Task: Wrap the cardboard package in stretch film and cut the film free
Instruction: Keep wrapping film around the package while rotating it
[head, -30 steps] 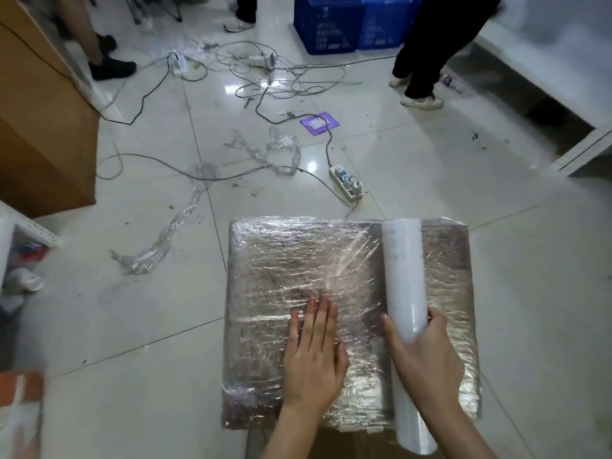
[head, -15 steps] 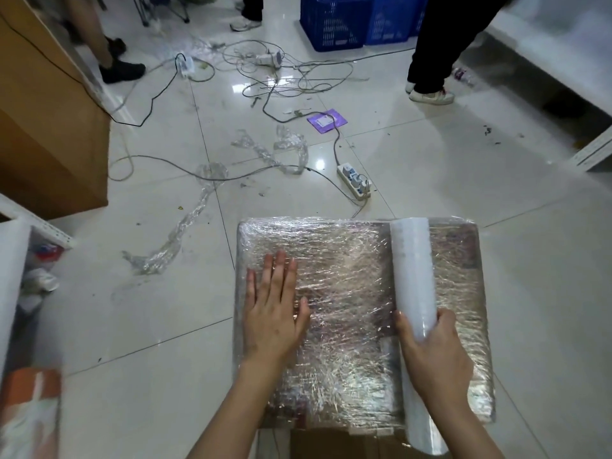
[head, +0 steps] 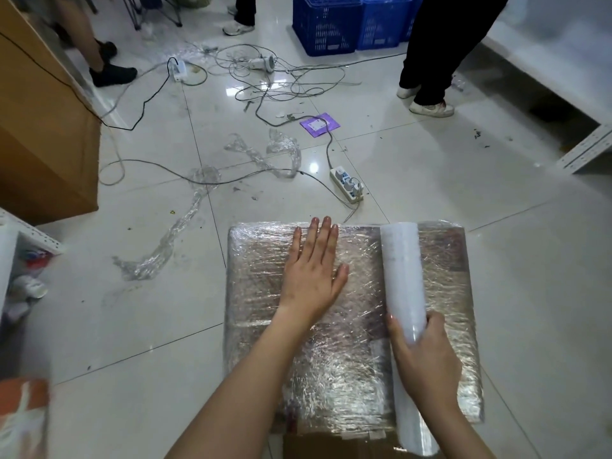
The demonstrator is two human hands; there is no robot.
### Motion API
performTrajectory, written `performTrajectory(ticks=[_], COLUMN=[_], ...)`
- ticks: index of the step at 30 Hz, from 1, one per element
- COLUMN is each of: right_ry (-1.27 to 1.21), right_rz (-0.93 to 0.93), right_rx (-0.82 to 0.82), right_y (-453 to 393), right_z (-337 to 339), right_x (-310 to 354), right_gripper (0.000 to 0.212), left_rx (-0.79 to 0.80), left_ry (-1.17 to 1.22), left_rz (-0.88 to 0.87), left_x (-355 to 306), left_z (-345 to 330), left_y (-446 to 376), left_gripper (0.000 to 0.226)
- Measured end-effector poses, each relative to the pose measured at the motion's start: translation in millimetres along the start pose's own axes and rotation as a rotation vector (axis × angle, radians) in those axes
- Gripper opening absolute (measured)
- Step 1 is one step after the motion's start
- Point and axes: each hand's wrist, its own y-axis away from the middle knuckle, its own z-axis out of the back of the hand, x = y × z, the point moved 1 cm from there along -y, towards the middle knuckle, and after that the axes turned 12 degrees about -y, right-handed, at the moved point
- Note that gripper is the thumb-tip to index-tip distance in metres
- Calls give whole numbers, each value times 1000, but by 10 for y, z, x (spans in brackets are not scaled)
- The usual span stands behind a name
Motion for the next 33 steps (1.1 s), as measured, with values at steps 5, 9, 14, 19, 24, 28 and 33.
performTrajectory(ticks=[5, 9, 14, 19, 24, 28, 33], right_ry=[-28, -40, -53, -51, -52, -17, -8], right_rz=[-16, -25, -30, -38, -18, 7, 30], right_rx=[-4, -11, -13, 0, 24, 17, 11], right_y=[92, 240, 227, 228, 228, 141, 75], right_z=[35, 20, 38, 47, 42, 17, 19], right_x=[-72, -145, -149, -187, -225, -183, -168], right_gripper=[41, 42, 43, 46, 50, 53, 51], left_rx=[-80, -127, -95, -35, -64, -175, -291], left_ry=[121, -12, 54, -6, 53, 200, 126], left_rz=[146, 262, 427, 135, 9, 28, 141], left_x=[383, 652, 575, -96, -352, -247, -374], left_z=[234, 180, 354, 395, 126, 248, 162], left_y=[18, 92, -29, -31, 9, -44, 541], left_gripper=[64, 61, 53, 58, 58, 64, 62])
